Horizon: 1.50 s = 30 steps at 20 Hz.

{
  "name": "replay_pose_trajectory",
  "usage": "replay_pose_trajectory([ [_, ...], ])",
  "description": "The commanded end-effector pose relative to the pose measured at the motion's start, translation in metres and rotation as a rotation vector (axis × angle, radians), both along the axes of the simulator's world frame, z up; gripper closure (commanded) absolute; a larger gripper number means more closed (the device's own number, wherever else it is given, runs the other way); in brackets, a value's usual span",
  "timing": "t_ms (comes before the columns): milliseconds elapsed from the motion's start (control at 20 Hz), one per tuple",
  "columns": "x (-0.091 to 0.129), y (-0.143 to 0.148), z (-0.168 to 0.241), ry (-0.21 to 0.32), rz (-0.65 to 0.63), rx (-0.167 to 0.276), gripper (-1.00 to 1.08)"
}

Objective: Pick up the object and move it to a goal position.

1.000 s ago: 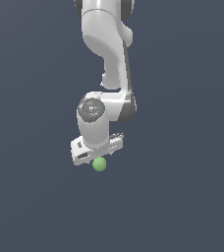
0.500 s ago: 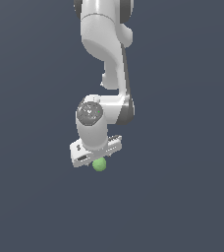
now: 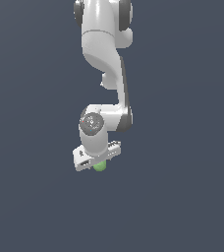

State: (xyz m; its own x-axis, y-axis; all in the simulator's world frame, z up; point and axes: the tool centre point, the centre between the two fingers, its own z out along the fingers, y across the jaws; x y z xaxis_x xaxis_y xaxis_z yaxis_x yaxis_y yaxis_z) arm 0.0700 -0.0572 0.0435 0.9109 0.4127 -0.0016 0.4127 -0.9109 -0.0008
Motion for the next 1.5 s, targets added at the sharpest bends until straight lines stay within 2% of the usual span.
replay_pose_trajectory([
  [0, 0.001, 0.0, -0.005, -0.002, 0.0, 0.0, -0.92],
  [150, 0.002, 0.0, -0.005, -0.002, 0.0, 0.0, -0.92],
  [200, 0.002, 0.0, -0.005, -0.002, 0.0, 0.0, 1.08],
  [950, 0.001, -0.005, 0.003, -0.002, 0.0, 0.0, 1.08],
  [1200, -0.002, -0.02, 0.026, -0.002, 0.0, 0.0, 1.08],
  [1450, -0.007, -0.046, 0.067, -0.002, 0.0, 0.0, 1.08],
])
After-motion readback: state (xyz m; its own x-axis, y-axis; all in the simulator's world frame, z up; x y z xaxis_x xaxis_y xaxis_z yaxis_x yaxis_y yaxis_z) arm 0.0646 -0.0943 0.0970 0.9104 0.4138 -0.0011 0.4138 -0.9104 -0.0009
